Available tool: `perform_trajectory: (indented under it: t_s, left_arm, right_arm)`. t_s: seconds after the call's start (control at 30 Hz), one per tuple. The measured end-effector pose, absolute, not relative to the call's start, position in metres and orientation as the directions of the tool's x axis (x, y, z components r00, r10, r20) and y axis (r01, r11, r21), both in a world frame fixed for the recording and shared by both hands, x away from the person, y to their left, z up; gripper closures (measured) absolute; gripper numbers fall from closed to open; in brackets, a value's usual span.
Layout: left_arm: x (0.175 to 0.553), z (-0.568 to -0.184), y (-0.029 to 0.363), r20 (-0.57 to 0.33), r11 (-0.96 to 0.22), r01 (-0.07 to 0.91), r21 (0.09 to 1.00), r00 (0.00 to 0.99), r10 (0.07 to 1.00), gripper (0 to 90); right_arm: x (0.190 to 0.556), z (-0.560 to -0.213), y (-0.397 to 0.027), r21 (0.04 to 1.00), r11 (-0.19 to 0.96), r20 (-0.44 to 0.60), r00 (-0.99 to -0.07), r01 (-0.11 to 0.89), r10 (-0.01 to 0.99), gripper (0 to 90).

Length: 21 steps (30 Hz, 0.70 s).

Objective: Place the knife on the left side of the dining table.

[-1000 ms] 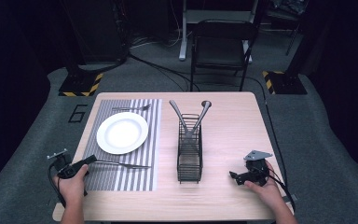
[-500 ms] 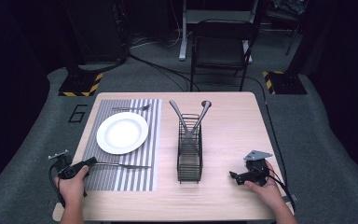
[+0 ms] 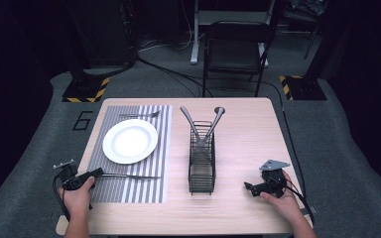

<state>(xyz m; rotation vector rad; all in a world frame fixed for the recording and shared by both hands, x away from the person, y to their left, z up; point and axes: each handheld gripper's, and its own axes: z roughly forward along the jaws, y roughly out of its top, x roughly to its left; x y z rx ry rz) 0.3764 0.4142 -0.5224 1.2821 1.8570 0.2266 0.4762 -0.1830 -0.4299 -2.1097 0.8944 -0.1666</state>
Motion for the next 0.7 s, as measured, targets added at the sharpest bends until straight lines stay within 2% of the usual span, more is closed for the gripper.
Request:
perform_trajectory:
  t_s: [0.3,0.47,0.7]
  left_arm:
    - [0.376,-0.522,0.4133,-0.524,0.453,0.68,0.577,-0.117,0.844,69.2]
    - [0.3751,-0.5191,0.4107,-0.483,0.422,0.684,0.595,-0.115,0.868,67.3]
    - [0.3743,-0.5174,0.4116,-0.487,0.431,0.671,0.603,-0.118,0.866,66.6]
  right_arm:
    - [0.4762,-0.4299,-0.183,-0.733,-0.412,-0.18,0.739,-0.541,-0.649,0.0]
    - [0.4762,-0.4299,-0.183,-0.733,-0.413,-0.18,0.739,-0.541,-0.649,0.0]
    - [0.4761,-0.4298,-0.183,-0.734,-0.412,-0.18,0.74,-0.54,-0.648,0.0]
